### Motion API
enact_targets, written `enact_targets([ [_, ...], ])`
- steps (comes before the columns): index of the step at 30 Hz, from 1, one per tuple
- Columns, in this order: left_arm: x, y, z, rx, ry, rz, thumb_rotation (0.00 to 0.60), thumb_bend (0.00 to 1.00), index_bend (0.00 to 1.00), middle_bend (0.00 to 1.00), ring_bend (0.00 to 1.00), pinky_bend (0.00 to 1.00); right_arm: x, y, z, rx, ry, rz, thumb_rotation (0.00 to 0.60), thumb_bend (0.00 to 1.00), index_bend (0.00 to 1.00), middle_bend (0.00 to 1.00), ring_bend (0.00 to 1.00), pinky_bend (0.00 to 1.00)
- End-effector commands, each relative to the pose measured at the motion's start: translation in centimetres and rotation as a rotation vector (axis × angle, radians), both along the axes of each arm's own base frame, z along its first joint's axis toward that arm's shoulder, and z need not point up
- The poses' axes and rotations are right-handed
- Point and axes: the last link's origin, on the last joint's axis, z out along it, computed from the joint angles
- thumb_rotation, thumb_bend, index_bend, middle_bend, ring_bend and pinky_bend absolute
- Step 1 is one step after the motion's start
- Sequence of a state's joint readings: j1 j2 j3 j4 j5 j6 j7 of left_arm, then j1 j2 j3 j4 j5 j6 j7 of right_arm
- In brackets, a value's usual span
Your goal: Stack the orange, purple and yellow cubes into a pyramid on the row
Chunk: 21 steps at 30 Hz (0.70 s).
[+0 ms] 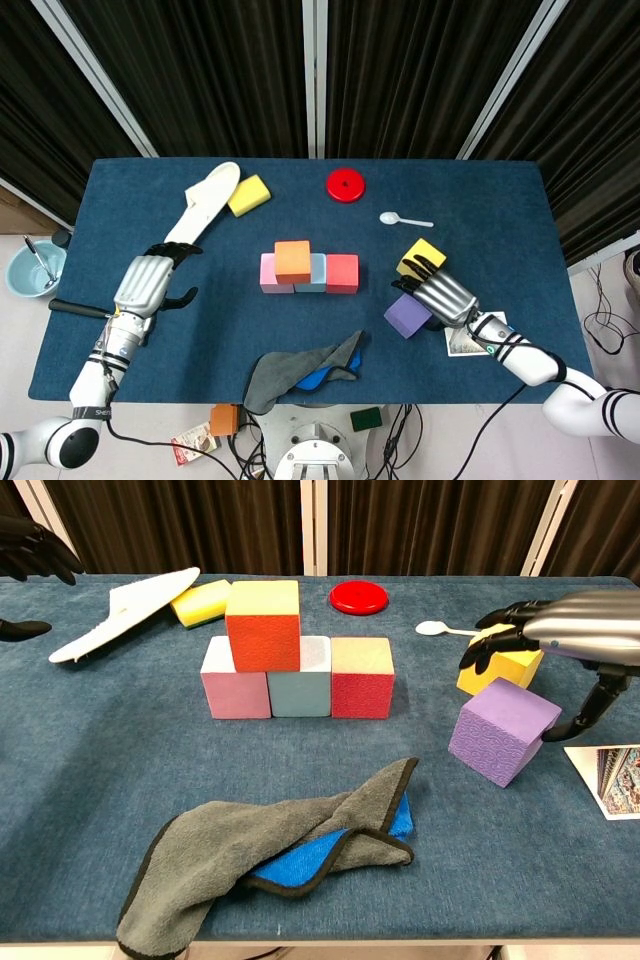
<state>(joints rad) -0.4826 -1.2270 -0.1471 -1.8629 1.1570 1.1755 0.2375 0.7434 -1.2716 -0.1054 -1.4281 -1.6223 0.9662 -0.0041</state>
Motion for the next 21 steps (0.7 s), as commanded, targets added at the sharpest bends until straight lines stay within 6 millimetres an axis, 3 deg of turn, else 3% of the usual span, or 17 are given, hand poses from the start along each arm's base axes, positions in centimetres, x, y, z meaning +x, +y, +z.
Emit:
enact_targets([
  [1,0.0,0.0,0.1,0.004,-0.001,0.001,0.6,0.28,0.26,0.25,0.22,0.22,-0.1,0.1,-0.5,0.004,-0.034,0.002,0.6,0.18,0.29,0.3,0.05,0.09],
  [5,-0.1,0.0,0.2,0.008,-0.003,0.004,0.6,0.28,0.26,0.25,0.22,0.22,0.2,0.1,-0.1,-0.017,-0.116,-0.019,0.6,0.25,0.47,0.44,0.14,0.13],
  [13,-0.3,-0.4,0.2,0.015,-0.004,0.0,0.6,0.28,0.26,0.25,0.22,0.22,4.8,-1.4,3.3,-0.142,-0.355,-0.166,0.6,0.26,0.49,0.46,0.18,0.15],
  [21,-0.4,-1.0,0.4,0.029,-0.025,-0.006,0.6,0.28,0.26,0.25,0.22,0.22,11.1,-2.5,2.0,-0.186,-0.389,-0.313,0.6,0.25,0.51,0.47,0.21,0.15],
])
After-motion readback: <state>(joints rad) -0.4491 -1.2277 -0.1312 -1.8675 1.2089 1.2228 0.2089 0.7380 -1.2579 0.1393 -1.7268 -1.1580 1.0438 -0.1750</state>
